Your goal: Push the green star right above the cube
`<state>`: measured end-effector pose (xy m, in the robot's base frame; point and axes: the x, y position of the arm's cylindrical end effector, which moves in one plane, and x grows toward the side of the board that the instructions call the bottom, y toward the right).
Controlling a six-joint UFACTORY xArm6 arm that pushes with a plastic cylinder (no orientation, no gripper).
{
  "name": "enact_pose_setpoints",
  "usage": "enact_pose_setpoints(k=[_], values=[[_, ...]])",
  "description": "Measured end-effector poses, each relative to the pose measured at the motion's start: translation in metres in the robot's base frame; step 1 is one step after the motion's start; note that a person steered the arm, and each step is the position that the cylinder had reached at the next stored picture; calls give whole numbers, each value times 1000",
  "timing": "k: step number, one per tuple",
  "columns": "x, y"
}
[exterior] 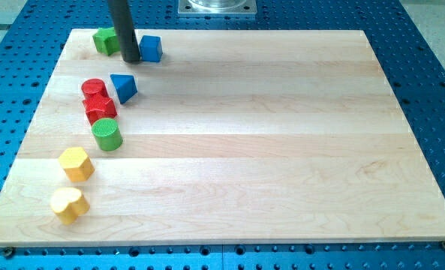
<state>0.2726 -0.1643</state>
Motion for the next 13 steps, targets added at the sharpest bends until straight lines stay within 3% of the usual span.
enact_pose_setpoints(k=[2, 4, 5, 6, 7, 8, 9, 11, 13], values=[[18, -138], [-56, -99], [-64, -61], [-64, -33], [-57, -56], [-47, -120], [5, -102], [-56, -35], [-59, 16]])
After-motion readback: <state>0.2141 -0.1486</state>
